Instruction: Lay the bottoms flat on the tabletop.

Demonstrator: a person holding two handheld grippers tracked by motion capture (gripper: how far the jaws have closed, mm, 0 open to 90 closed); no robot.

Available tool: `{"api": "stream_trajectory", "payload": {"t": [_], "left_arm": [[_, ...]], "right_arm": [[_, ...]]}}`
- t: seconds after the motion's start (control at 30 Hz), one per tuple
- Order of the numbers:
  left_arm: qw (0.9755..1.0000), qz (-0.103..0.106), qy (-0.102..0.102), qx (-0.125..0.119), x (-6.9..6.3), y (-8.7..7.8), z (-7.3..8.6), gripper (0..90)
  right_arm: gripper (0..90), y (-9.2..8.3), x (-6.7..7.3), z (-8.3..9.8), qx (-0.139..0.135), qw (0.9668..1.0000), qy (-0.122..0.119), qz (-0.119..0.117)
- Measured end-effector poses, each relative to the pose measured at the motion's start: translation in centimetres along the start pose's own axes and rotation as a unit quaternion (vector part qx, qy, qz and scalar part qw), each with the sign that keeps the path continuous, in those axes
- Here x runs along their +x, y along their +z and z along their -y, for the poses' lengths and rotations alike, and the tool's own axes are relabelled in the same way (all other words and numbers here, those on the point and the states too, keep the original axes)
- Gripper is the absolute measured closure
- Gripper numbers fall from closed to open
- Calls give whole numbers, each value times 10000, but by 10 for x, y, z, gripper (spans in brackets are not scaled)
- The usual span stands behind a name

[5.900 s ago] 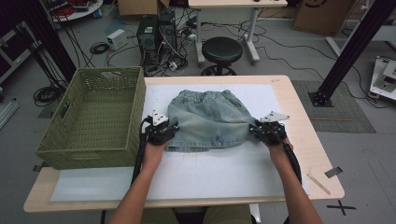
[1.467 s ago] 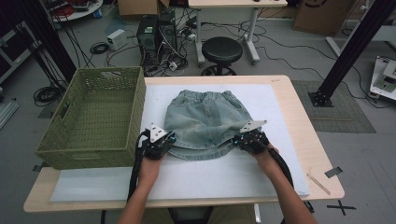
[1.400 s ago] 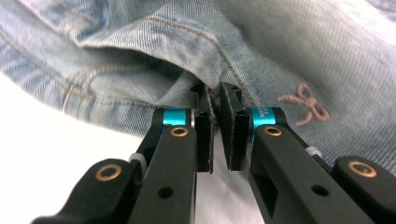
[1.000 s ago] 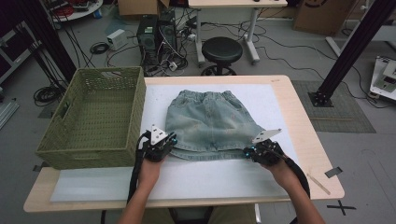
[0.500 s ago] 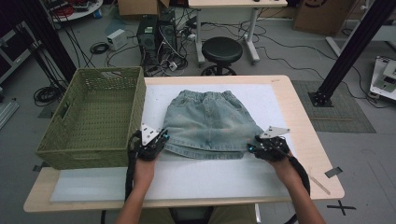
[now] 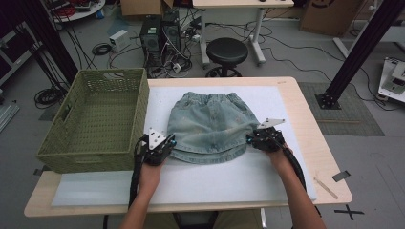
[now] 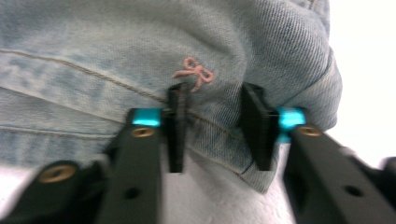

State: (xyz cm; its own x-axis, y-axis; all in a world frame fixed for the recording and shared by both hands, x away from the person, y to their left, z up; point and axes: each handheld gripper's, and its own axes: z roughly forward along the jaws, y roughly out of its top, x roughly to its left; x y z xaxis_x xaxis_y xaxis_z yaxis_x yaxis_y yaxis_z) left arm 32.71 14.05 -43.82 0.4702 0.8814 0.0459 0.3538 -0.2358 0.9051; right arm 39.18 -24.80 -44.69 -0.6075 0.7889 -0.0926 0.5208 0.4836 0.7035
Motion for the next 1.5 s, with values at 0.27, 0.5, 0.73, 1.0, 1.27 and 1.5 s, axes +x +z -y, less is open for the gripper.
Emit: {"api": "stream_trajectory", "payload": {"t": [0.27, 0.5, 0.73, 1.0, 1.27, 1.5], "left_arm": [[10000, 66, 57, 20, -1, 0, 1, 836], [9997, 179, 150, -18, -9, 3, 0, 828], [9998, 17, 158, -115, -10, 3, -2, 811], [9999, -10, 79, -114, -7, 1, -1, 656], [9999, 106, -32, -54, 0, -1, 1, 566], [9998, 161, -71, -32, 0, 0, 1, 565]], "right_arm": [[837, -13, -2, 6, 247, 9996, 1, -169], [835, -49, -13, 21, 831, 9943, 215, -639], [800, -58, -13, 11, 515, 9974, 280, -423], [654, -21, -14, 8, 310, 9984, 480, 28], [639, -54, -22, 27, -392, 9975, 576, 79], [648, -61, -40, 55, -294, 9944, 992, 208]]}}
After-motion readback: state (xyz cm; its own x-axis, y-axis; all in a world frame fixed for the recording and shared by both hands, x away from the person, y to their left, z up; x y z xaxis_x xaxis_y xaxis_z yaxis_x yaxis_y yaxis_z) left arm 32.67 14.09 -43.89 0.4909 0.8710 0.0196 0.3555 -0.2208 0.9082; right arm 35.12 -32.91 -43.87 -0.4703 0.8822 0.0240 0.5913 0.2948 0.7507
